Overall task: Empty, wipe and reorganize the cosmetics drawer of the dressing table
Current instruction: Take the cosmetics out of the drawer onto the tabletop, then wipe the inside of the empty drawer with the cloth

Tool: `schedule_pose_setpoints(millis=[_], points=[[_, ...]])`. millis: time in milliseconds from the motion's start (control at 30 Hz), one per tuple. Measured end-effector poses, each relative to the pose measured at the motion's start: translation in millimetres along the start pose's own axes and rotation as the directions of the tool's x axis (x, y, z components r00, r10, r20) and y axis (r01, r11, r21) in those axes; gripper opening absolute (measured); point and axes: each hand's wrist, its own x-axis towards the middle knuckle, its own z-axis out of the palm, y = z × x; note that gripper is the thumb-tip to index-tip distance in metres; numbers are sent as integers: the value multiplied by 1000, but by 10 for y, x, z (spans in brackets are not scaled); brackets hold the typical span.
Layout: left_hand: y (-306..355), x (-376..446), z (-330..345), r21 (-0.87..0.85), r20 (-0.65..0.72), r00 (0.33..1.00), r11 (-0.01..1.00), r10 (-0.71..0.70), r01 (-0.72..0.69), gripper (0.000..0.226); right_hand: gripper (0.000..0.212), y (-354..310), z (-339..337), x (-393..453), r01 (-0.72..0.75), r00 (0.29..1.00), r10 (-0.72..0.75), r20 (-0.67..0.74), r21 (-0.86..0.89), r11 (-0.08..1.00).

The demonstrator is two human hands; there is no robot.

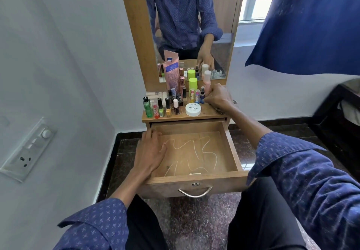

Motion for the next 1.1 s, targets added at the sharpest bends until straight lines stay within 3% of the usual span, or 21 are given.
schedule_pose_setpoints(millis=[133, 200, 300, 367, 467, 600, 700, 800, 867, 933, 1033, 1100], points=[[19, -61, 38, 18, 78, 995, 998, -54, 53, 50, 11, 84, -126, -70, 25, 992, -20, -125, 36, 999], [47, -83, 50, 19, 92, 994, 998, -61, 59, 53, 25, 152, -170, -113, -10, 988, 4, -154, -33, 999], [63, -101, 53, -1, 127, 990, 998, -63, 63, 58, 53, 241, -184, -195, -34, 999, 40, 26, -197, 980], [54, -119, 41, -11, 158, 985, 998, -65, 68, 62, 58, 316, -158, -254, -8, 994, 29, 107, -193, 981], [40, -142, 2, -17, 237, 969, 997, -66, 72, 70, 50, 377, -179, -366, 25, 1000, -23, 13, -173, 985], [18, -176, -16, 9, 321, 946, 999, -48, 48, 74, 38, 400, -291, -448, -107, 993, 110, -34, 87, 990], [-23, -187, 30, -15, 344, 938, 999, -44, 52, 73, 30, 428, -334, -667, -229, 969, 247, 28, 486, 844], [-13, -181, 46, -22, 376, 924, 997, -64, 78, 73, 27, 387, -260, -1019, -265, 963, 235, 133, 641, 721], [13, -179, 45, -20, 390, 917, 995, -78, 93, 72, 25, 334, -121, -1228, -237, 968, 140, 209, 571, 786], [28, -191, 36, -28, 395, 915, 994, -82, 101, 71, 26, 318, 83, -1379, -144, 970, 55, 235, 381, 913], [23, -233, 14, -55, 375, 922, 991, -94, 123, 68, 26, 371, 396, -1486, 42, 997, -42, 65, -2, 999], [17, -260, 10, -67, 339, 934, 987, -116, 147, 67, 24, 406, 579, -1483, 82, 995, -70, 72, -180, 980]])
